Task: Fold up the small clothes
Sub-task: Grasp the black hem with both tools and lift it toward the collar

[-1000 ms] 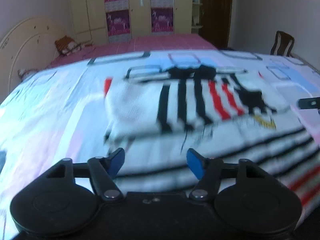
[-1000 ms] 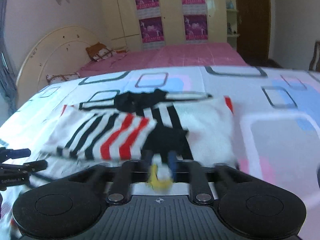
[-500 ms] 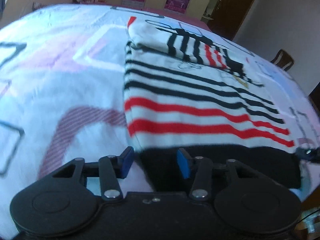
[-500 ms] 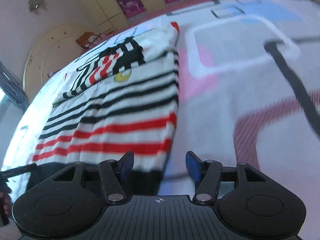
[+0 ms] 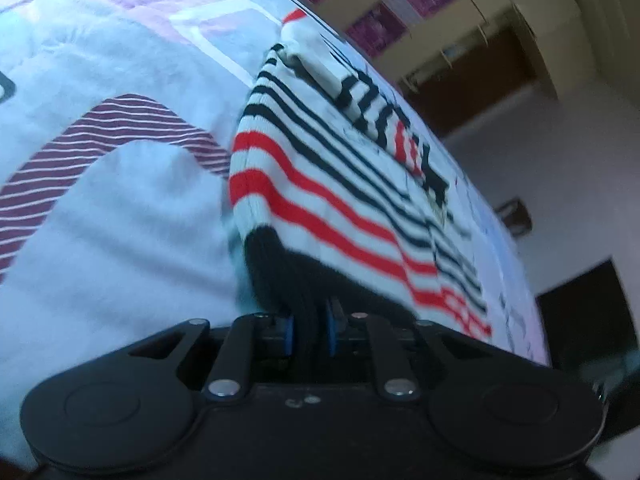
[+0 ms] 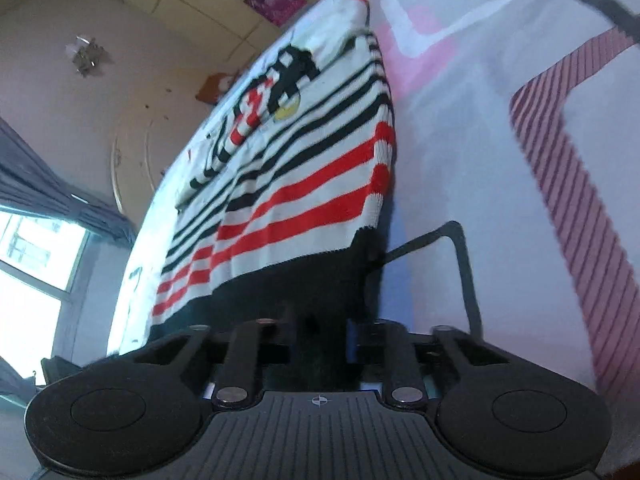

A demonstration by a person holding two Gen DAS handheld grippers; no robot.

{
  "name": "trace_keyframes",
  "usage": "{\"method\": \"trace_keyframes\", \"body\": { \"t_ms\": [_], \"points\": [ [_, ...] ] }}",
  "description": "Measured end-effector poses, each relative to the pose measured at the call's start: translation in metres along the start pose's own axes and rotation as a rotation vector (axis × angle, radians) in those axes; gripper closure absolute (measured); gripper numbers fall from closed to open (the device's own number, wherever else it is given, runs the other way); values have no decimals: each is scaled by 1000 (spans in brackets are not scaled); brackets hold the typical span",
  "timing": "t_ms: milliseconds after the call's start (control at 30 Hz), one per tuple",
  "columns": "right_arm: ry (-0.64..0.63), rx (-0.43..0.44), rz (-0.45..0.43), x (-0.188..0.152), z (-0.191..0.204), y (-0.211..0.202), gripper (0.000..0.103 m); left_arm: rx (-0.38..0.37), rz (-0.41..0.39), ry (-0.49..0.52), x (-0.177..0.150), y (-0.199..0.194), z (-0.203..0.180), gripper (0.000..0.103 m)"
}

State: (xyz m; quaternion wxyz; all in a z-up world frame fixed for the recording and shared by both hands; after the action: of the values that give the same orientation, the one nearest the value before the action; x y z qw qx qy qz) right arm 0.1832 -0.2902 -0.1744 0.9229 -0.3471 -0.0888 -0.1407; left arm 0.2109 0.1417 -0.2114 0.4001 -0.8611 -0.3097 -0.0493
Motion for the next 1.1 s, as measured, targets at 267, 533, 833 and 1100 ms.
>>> {"method": "trace_keyframes", "body": {
  "t_ms": [267,533,833,1100],
  "points": [
    [-79,32,-117,8,16,-30,98,57,-59,-4,-4,-14,3,97],
    [-20,45,-214,57,25,-37,98,-50,-179,-7,50,-29,-26,97],
    [-66,-24,-357,221,66,-13,98,-85,-253,81,209,36,-78,97],
    [-2,-98,-273,329,40,76,98,7,-116,71,293,143,-49,97]
  ]
}}
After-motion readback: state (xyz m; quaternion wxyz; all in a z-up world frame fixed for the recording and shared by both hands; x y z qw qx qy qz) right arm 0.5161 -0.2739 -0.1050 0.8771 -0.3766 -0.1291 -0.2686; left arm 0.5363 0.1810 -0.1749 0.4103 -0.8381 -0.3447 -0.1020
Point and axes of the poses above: each gripper's, at about its wrist camera, not at the fingertips, and y roughly the way its jaws point, z to its left, x to its top, the point moved 7 cm from there along y, roughly the way its jaws point, and after that the axes turned 7 degrees about z, right-handed, at the moved point
